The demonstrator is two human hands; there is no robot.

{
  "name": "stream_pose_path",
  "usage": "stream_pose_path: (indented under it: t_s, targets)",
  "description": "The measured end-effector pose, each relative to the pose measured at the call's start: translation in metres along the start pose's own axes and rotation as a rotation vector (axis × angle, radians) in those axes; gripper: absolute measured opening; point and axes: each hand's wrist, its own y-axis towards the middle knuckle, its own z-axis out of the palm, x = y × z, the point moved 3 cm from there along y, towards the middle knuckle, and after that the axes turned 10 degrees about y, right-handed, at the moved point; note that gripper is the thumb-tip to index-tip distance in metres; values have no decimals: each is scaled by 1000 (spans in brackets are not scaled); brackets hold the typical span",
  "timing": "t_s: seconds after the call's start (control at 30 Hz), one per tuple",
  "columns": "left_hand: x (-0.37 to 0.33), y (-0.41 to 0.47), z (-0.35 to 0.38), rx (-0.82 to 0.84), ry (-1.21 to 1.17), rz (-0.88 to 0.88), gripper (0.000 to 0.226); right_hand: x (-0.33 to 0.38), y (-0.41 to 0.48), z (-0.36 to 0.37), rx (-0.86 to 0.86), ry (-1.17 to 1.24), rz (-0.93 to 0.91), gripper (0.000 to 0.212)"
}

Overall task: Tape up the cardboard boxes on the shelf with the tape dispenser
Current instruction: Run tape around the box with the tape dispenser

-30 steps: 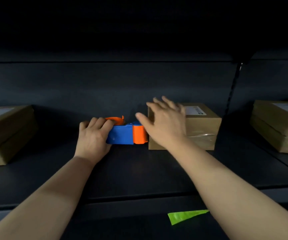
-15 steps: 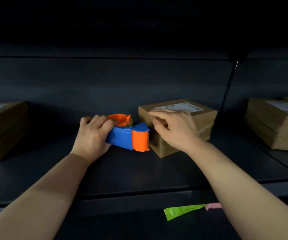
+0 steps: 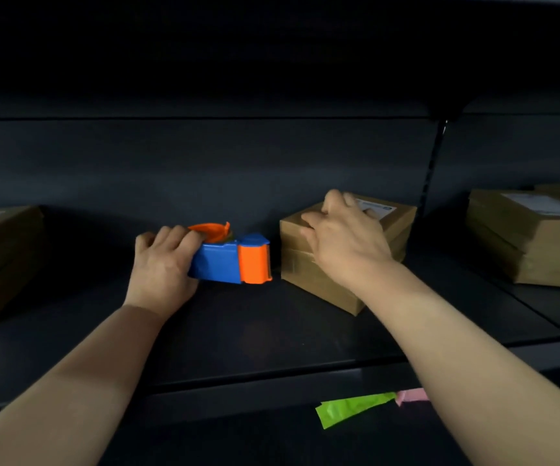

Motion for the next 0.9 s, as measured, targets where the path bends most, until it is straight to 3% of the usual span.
stream_pose_path:
  t_s: [0.13,0.2,0.47,0.73,0.8,0.9]
  targets:
    - [0,-2,2,-4,-33,32,48,-14,-5,-4,132,80,-40,41]
    - [6,-2,4,33,-23,-21,57,-23,-10,-9,174,124,-16,40]
    - [2,0,3,74,28,-27,71,-24,-20,-12,82,165,-34,39]
    - [-25,16,-1,112,204,-27,51,-23,-20,-15,86,141,-100,40]
    - [-38,19,-5,86,233,-7,41,-23,-24,-17,64,96,-123,44]
    - [-47,19,-7,80,250,11,37,-22,-28,-12,96,-62,-178,73]
